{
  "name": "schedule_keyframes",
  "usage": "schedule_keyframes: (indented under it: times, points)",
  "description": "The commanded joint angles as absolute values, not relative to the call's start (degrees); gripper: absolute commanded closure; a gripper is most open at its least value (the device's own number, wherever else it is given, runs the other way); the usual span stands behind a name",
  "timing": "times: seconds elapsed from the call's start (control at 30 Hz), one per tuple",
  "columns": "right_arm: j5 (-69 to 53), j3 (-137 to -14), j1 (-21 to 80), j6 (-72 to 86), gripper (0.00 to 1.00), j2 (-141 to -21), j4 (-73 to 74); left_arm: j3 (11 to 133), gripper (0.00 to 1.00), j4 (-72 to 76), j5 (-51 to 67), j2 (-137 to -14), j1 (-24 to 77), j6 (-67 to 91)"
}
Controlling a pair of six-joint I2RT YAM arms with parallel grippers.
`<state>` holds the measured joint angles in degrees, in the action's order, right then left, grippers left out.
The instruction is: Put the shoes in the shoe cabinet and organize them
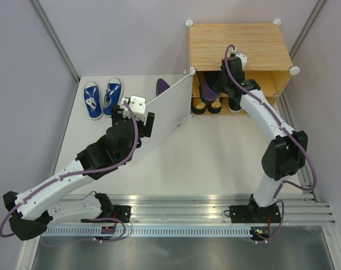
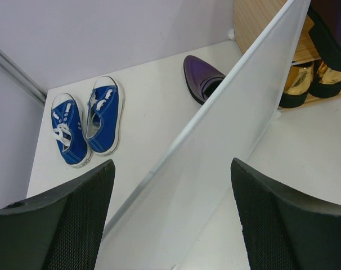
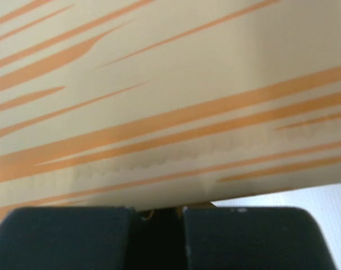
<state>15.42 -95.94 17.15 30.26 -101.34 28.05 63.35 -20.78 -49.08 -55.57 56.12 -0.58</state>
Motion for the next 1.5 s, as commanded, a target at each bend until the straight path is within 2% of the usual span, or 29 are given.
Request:
schedule_keyframes:
  times: [0.0, 0.13, 0.17, 0.2, 0.27, 0.3, 0.43, 0.87, 1.23, 1.33, 1.47]
  points:
    - [13.7, -100.9, 16.7, 32.5, 0.99, -102.8, 18.5, 63.0, 0.13, -18.6, -48.4, -55.8, 56.4, -2.6]
    - [13.7, -100.5, 16.7, 32.7, 0.99, -102.7, 18.5, 63.0, 0.13, -18.6, -48.0, -55.9, 56.5, -2.6]
    - [13.4, -100.8, 16.7, 32.8, 0.96, -102.8, 18.5, 63.0, 0.13, -18.6, -47.9, -56.0, 56.4, -2.5]
    - [12.9, -100.9, 16.7, 32.8, 0.85, -102.9, 18.6, 62.9, 0.13, -18.6, -47.8, -56.0, 56.4, -2.6]
    - [12.8, -100.9, 16.7, 32.8, 0.69, -103.1, 18.5, 62.9, 0.13, -18.6, -47.8, -56.2, 56.4, -2.6]
    - [12.9, -101.0, 16.6, 32.8, 0.55, -103.3, 18.5, 62.9, 0.13, -18.7, -47.8, -56.2, 56.4, -2.6]
    - [12.6, -100.9, 16.4, 33.0, 0.37, -103.4, 18.5, 62.8, 0.13, -18.6, -47.6, -56.5, 56.4, -2.7]
    - [10.8, -96.2, 15.5, 29.8, 0.30, -97.6, 19.2, 62.7, 0.13, -18.6, -47.4, -57.1, 56.4, -2.9]
    - [3.6, -90.2, 15.3, 26.8, 0.26, -89.3, 17.2, 62.7, 0.13, -18.6, -47.6, -58.0, 56.5, -3.1]
    - [1.4, -86.5, 15.3, 25.2, 0.26, -86.0, 16.6, 62.7, 0.13, -18.6, -48.0, -58.0, 56.4, -3.2]
    - [0.1, -75.1, 15.3, 22.8, 0.25, -80.0, 12.1, 62.7, 0.13, -18.5, -48.7, -57.9, 56.4, -3.3]
